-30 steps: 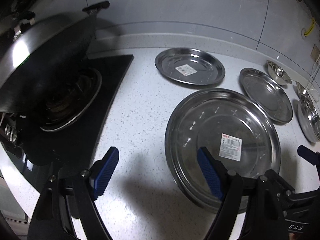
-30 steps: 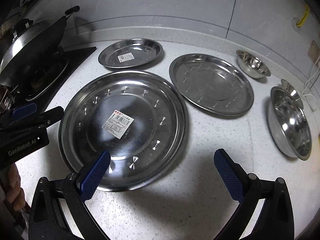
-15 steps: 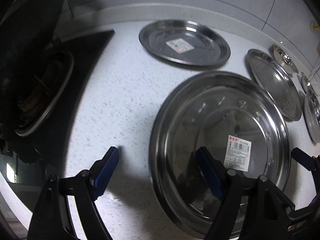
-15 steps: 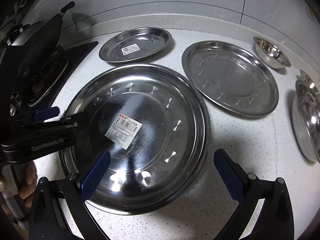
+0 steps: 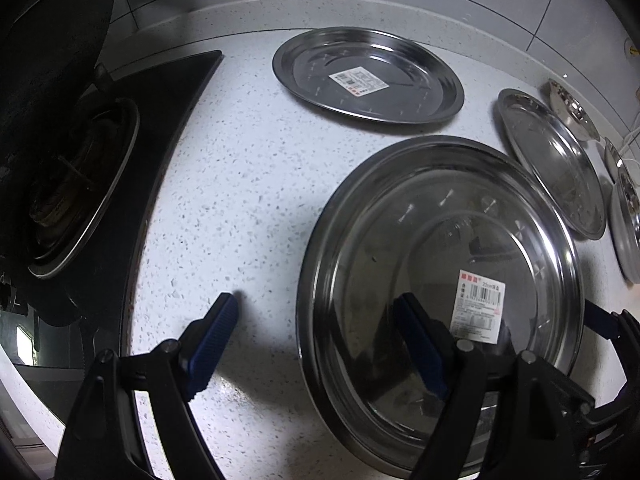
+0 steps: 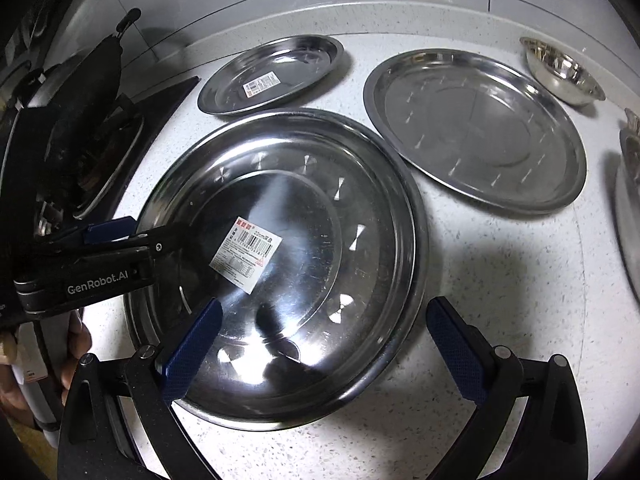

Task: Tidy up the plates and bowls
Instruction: 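Move both grippers toward the rim of the large labeled steel plate, then close the left gripper on the plate rim while the right gripper also clamps it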

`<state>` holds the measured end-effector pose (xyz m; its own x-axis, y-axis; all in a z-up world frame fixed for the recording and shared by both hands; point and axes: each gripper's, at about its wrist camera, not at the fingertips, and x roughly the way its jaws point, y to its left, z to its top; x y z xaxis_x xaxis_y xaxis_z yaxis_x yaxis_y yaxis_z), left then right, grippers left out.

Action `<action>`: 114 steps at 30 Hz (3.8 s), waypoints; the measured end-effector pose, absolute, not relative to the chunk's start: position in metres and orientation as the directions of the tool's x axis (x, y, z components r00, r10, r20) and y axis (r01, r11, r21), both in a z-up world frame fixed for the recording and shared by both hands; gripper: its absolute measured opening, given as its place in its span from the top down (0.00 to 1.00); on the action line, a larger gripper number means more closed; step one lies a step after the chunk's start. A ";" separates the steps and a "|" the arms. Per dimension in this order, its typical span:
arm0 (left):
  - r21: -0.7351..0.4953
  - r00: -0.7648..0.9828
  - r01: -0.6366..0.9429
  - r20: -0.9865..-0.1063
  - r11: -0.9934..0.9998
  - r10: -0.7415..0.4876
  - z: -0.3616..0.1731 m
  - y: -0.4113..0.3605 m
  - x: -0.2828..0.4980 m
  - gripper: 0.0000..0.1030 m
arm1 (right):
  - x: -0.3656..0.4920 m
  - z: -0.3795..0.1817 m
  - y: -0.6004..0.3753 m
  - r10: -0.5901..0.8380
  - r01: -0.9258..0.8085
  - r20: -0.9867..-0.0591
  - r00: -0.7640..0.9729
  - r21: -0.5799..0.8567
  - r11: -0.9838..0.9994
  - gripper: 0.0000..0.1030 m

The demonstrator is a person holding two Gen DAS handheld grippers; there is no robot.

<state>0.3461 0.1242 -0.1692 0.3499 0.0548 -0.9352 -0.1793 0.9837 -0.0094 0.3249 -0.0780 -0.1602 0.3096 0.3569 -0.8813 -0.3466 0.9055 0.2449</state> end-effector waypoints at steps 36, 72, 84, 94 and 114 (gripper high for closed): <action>-0.091 0.415 -0.175 -0.910 0.980 -0.010 -0.138 0.137 0.287 0.88 | 0.292 -0.122 -0.103 0.353 -0.271 -0.858 0.372 0.263 0.926 0.88; -0.138 0.346 -0.082 -0.933 0.987 -0.101 -0.123 0.153 0.233 0.88 | 0.241 -0.099 -0.078 0.295 -0.309 -0.914 0.278 0.205 0.929 0.87; -0.110 0.277 -0.098 -0.958 0.989 -0.079 -0.159 0.145 0.239 0.88 | 0.247 -0.141 -0.080 0.282 -0.317 -0.943 0.179 0.216 0.923 0.86; -0.060 0.309 -0.104 -0.951 0.993 -0.025 -0.161 0.141 0.231 0.88 | 0.244 -0.144 -0.079 0.304 -0.371 -0.938 0.165 0.226 0.901 0.85; -0.081 0.381 -0.193 -0.924 0.978 -0.001 -0.137 0.146 0.211 0.88 | 0.246 -0.140 -0.085 0.347 -0.416 -0.922 0.169 0.253 0.873 0.83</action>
<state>0.2105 0.1456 -0.1372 0.3813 -0.0015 -0.9245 -0.1928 0.9779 -0.0811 0.2463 -0.0845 -0.1403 0.1692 0.3475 -0.9223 -0.4162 0.8735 0.2527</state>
